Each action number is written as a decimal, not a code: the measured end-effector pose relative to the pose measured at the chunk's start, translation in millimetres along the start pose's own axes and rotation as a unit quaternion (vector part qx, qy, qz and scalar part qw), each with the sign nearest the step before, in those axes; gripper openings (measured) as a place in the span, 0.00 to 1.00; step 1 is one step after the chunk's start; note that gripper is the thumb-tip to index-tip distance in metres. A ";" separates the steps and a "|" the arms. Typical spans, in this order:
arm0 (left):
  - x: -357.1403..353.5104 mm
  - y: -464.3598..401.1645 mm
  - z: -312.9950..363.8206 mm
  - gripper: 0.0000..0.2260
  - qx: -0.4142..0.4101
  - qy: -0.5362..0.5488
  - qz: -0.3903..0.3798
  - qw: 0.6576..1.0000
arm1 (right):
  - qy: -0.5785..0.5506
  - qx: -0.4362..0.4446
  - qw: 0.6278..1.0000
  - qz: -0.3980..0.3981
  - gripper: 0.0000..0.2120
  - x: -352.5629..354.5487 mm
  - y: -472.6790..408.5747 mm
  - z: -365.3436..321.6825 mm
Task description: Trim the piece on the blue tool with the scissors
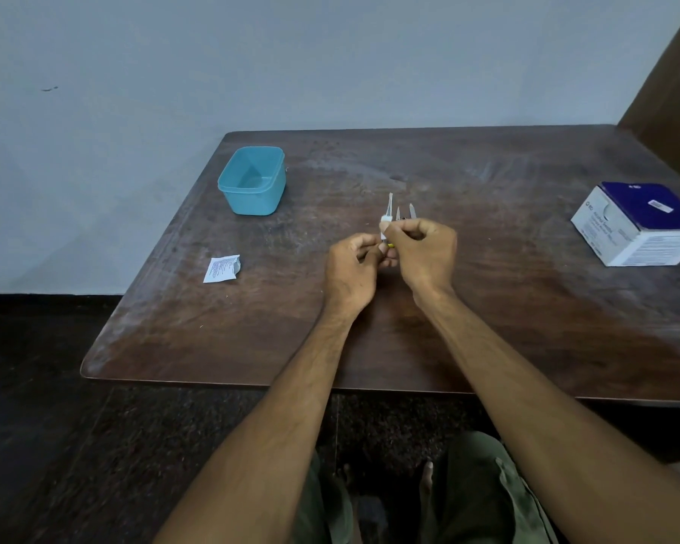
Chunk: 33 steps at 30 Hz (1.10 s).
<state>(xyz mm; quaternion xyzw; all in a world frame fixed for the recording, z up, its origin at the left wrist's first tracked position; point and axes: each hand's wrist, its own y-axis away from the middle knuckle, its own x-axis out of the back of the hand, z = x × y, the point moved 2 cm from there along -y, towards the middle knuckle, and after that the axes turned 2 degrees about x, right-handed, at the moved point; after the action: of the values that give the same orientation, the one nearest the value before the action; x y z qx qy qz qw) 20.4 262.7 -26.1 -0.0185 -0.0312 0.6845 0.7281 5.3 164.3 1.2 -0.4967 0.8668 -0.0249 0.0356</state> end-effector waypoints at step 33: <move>-1.8 3.0 4.1 0.06 0.015 0.044 -0.025 0.999 | 0.006 0.019 1.000 0.021 0.07 10.6 1.0 -23.2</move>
<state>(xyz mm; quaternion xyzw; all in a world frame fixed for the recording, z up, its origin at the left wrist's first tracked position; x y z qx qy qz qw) 17.0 261.0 -22.2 -0.0370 0.0109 0.6648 0.7460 -2.8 155.8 23.9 -0.4776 0.8766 -0.0439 0.0405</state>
